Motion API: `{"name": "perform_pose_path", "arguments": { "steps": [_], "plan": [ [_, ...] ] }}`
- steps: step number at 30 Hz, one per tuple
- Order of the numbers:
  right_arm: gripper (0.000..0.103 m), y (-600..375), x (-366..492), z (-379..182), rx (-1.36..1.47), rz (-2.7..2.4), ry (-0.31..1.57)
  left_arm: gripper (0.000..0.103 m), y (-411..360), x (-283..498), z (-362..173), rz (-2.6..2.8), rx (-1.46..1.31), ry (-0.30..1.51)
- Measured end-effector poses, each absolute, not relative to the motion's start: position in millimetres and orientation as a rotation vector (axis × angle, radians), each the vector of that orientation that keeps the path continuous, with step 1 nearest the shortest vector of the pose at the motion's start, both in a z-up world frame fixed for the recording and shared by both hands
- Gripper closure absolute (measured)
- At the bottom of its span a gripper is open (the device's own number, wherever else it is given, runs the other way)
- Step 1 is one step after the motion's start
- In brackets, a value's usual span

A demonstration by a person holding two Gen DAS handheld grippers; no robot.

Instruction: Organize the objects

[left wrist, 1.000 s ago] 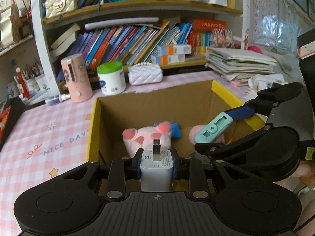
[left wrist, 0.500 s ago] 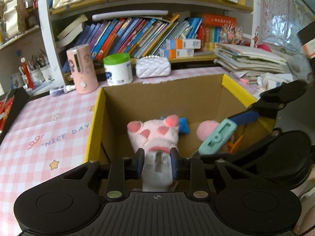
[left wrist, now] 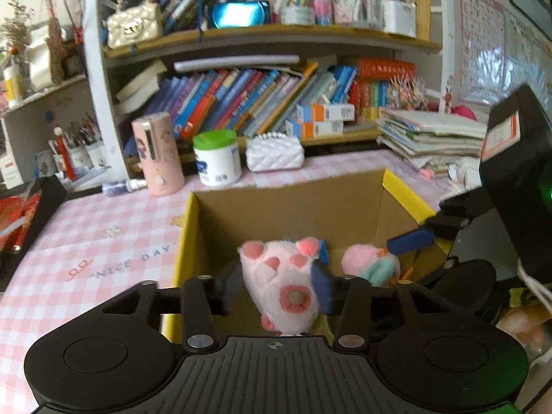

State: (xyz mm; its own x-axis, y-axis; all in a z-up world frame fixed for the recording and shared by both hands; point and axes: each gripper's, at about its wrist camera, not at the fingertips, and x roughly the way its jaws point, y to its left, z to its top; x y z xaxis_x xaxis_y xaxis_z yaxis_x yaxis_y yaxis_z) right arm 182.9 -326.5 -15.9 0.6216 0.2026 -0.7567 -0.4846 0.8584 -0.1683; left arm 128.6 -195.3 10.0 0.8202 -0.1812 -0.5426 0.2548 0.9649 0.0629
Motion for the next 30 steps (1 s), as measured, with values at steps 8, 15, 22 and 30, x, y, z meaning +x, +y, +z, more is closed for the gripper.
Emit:
{"name": "perform_pose_path", "arguments": {
  "steps": [8,15,22,30],
  "plan": [
    [0.027,-335,169,1,-0.264,0.338,0.732,0.021,-172,108,27,-0.127,0.096,0.504],
    [0.021,-333,147,18,-0.148,0.236,0.649,0.013,-147,92,30,-0.042,0.072,0.494],
    [0.013,-325,116,31,-0.031,0.129,0.575,0.005,-126,70,28,0.003,0.059,0.507],
    [0.005,-298,73,27,0.027,0.058,0.542,0.002,-107,40,15,0.025,0.059,0.561]
  ]
}}
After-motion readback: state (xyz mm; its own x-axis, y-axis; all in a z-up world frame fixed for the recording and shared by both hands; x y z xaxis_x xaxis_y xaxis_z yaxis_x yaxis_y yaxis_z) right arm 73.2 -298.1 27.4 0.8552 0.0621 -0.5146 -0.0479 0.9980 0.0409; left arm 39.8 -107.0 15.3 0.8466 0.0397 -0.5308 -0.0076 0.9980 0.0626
